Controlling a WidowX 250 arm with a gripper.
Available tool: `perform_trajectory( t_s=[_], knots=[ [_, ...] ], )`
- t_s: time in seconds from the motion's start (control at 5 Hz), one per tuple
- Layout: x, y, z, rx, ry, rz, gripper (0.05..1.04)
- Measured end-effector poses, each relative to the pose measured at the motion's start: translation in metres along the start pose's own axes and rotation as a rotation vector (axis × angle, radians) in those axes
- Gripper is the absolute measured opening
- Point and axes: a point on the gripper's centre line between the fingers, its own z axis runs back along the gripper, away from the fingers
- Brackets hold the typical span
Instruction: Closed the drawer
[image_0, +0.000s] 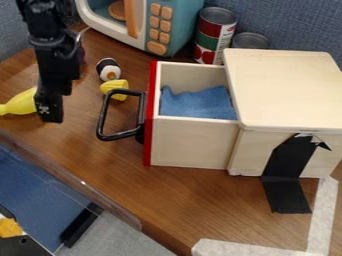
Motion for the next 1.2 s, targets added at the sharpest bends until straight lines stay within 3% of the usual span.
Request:
perform_trajectory(
  t_s=[0.6,1.2],
  knots=[
    [0.022,-0.01,-0.001,-0.044,-0.107,0.047,1.0],
    [0.051,-0.006,-0.015,0.035,-0.116,0.035,1.0]
  ],
)
